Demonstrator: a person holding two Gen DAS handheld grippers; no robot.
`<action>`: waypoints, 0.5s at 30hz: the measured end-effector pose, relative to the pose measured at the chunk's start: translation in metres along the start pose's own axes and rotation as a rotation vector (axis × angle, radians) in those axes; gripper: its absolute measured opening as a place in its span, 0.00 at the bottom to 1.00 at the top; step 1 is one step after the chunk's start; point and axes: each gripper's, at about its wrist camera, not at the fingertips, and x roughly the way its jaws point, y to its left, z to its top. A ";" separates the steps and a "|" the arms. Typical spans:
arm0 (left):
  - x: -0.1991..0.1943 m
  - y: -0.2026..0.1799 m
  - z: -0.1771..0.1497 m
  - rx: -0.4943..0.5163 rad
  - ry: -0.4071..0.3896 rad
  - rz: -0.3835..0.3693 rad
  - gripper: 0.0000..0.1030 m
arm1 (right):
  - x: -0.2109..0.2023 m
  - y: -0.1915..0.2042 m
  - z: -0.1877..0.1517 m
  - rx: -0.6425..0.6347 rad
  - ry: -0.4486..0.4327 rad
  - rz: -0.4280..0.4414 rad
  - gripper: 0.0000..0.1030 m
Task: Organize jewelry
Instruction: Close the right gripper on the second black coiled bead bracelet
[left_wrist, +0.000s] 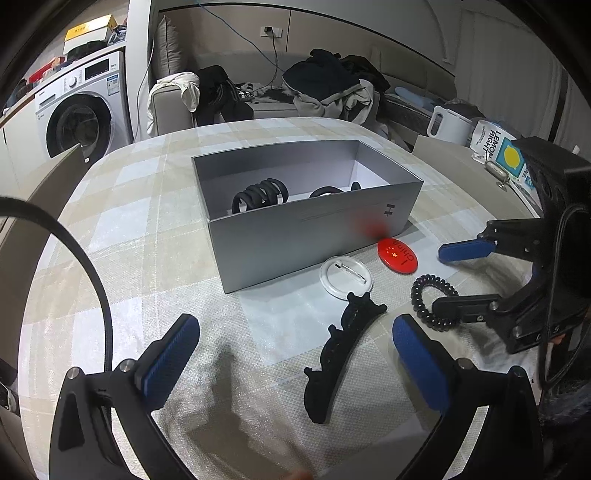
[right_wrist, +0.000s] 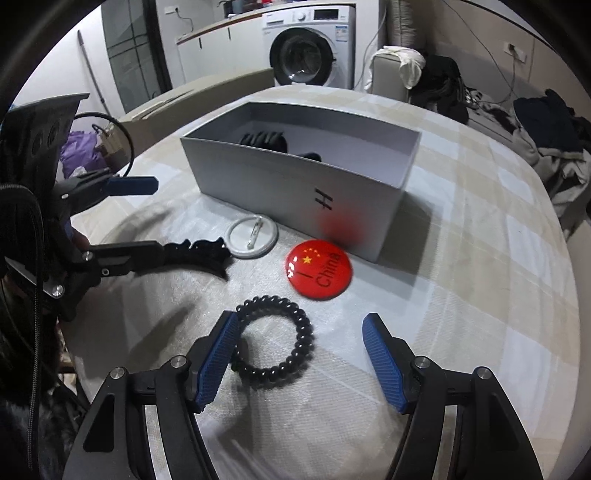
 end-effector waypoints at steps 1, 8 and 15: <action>0.000 0.000 0.000 0.002 -0.001 -0.002 0.99 | 0.001 0.000 0.001 -0.004 0.004 -0.008 0.67; -0.001 -0.006 -0.001 0.039 -0.005 -0.013 0.99 | 0.004 -0.011 -0.003 0.017 0.030 -0.083 0.66; -0.002 -0.006 -0.001 0.041 -0.006 -0.037 0.99 | -0.013 -0.015 0.000 0.056 -0.027 0.022 0.66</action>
